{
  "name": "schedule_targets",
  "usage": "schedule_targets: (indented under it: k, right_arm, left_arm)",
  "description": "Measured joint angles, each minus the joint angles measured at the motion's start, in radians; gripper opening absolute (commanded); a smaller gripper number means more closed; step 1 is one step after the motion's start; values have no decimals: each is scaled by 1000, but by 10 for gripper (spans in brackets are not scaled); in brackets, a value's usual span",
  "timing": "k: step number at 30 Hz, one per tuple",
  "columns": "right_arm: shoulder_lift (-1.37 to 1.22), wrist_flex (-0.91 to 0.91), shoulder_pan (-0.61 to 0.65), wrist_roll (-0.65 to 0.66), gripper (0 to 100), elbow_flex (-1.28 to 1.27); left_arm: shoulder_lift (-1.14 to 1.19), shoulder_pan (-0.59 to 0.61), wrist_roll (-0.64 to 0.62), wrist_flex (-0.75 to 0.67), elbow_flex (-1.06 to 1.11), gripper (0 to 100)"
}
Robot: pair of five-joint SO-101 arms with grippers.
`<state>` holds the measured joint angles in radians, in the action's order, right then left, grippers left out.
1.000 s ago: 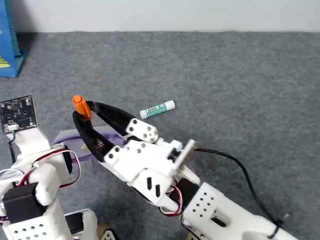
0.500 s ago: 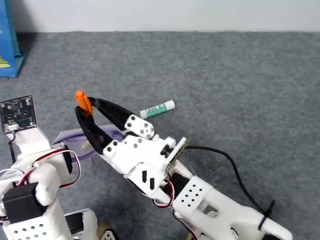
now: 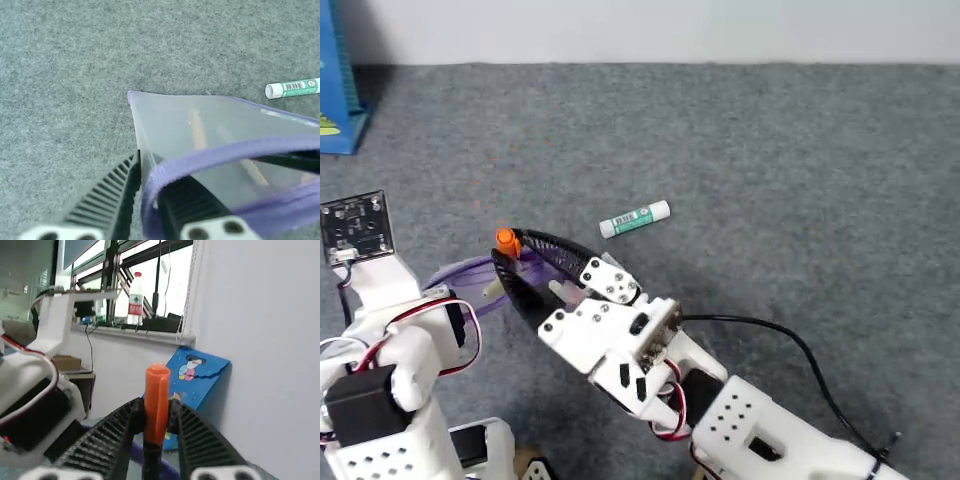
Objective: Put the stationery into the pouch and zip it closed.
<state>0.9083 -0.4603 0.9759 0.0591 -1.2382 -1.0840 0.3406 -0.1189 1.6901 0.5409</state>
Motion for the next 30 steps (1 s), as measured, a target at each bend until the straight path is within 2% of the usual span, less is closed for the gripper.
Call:
schedule_targets:
  k: [3, 15, 19, 23, 27, 30]
  right_arm:
    - [61, 103, 12, 0, 230, 0]
    - [196, 583, -9, -9, 143, 129]
    - [209, 733, -114, -118, 87, 201]
    - [209, 904, -258, -187, 73, 249]
    - [206, 1069, -379, -192, 72, 250]
    - [189, 1166, -428, -141, 72, 252]
  left_arm:
    - [-8, 3, 0, 0, 12, 11]
    - [-5, 3, 0, 0, 12, 11]
    - [-5, 3, 0, 0, 12, 11]
    - [-5, 3, 0, 0, 12, 11]
    - [-5, 3, 0, 0, 12, 11]
    - [-5, 3, 0, 0, 12, 11]
